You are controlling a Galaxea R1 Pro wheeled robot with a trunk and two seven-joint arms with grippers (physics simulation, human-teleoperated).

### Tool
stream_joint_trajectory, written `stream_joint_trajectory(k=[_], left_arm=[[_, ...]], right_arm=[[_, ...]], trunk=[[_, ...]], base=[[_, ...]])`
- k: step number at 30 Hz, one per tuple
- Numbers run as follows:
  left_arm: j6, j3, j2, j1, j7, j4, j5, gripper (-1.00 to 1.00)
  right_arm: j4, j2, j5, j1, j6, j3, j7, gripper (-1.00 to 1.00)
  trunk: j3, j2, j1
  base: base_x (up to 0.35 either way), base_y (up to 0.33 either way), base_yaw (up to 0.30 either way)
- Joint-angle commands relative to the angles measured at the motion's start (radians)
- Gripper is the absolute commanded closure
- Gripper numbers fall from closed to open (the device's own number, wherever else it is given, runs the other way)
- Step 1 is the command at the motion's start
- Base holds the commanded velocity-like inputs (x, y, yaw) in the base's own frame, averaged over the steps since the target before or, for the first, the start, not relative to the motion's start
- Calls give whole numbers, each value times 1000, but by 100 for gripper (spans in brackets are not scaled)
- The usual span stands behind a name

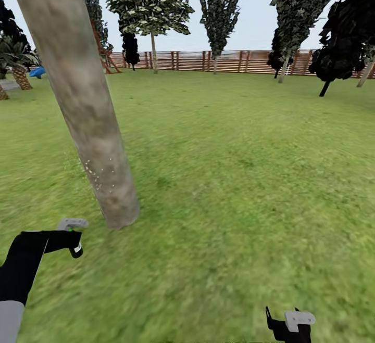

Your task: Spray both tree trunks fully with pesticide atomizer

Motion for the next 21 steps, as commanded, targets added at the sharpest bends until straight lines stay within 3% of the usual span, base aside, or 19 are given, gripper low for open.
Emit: stream_joint_trajectory(k=[1,8,11,17,19,21], left_arm=[[2,0,-2,-1,-10,1,-10,100],[-1,-5,-17,0,-10,15,-7,100],[-4,-5,-34,0,-9,31,-10,100],[-5,1,-37,0,-5,36,-10,100],[-5,1,-37,0,16,36,-11,100],[-5,1,-39,0,76,37,-8,100]], right_arm=[[1,0,11,0,-2,-5,-5,-100],[1,0,11,0,-2,-5,-5,-100],[1,0,11,0,-2,-5,-5,-100],[1,0,11,0,-2,-5,-5,-100],[1,-1,11,0,-2,-5,-5,-100],[1,0,11,0,-2,-5,-5,-100]], trunk=[[-1,0,0],[-1,0,0],[-1,0,0],[-1,0,0],[-1,0,0],[-1,0,0]], base=[[-109,-252,225],[-5,-270,39],[111,-275,2],[185,-242,24],[236,-200,195],[251,-185,251]])
